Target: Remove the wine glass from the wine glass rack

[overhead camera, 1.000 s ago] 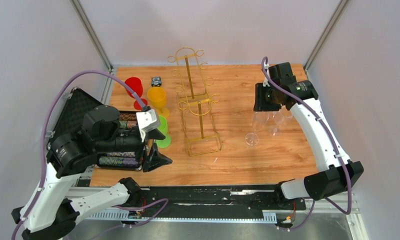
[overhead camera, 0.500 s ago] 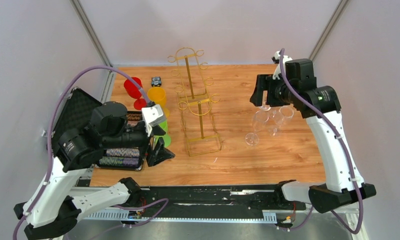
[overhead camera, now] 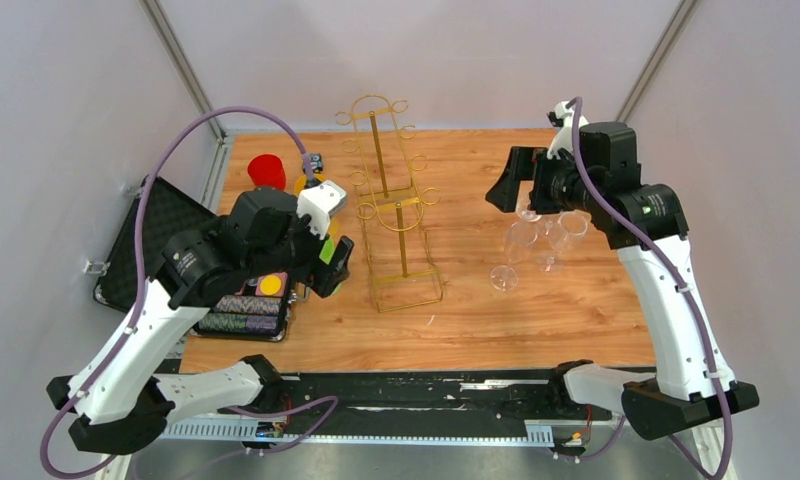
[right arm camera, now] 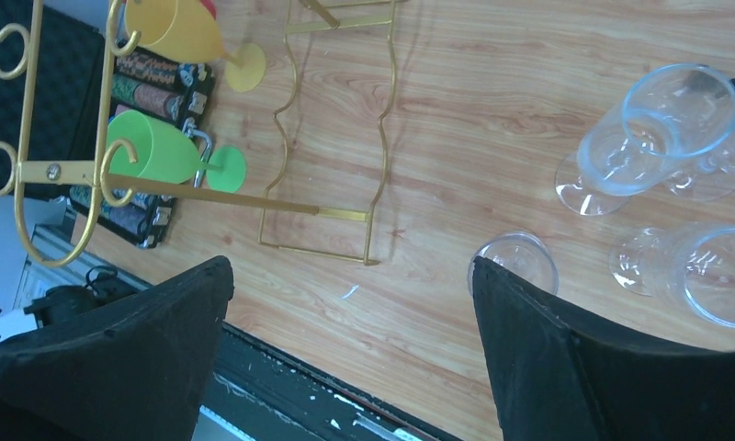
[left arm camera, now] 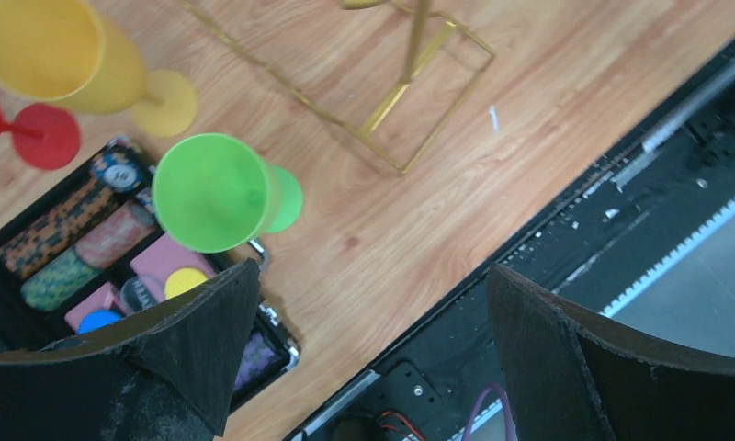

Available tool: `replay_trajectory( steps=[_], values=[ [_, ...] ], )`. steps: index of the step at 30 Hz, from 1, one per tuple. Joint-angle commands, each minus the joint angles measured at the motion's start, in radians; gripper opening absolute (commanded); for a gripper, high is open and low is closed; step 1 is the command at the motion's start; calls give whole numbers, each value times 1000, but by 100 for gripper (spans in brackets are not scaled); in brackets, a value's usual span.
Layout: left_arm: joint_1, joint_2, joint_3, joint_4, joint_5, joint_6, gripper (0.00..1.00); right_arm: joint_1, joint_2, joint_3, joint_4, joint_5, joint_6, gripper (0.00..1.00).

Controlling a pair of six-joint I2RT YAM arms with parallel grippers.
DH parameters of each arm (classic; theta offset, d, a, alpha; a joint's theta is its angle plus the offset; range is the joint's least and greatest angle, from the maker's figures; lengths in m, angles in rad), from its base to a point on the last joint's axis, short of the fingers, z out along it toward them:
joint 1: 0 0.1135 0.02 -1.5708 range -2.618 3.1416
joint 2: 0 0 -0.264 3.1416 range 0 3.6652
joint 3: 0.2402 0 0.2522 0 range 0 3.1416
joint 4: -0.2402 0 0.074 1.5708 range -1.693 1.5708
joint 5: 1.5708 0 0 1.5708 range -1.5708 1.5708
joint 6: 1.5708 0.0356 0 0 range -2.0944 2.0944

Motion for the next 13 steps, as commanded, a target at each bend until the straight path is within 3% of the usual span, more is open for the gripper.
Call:
replay_trajectory(
  steps=[1,8,13],
  values=[
    [-4,-21,53,-3,-201,-79,100,3,-50,-2,77,112,84,100],
    [-4,-76,20,6,-275,-124,100,3,-105,-31,104,229,150,100],
    [-4,-102,1,22,-295,-139,100,3,-102,-28,88,210,165,100]
  ],
)
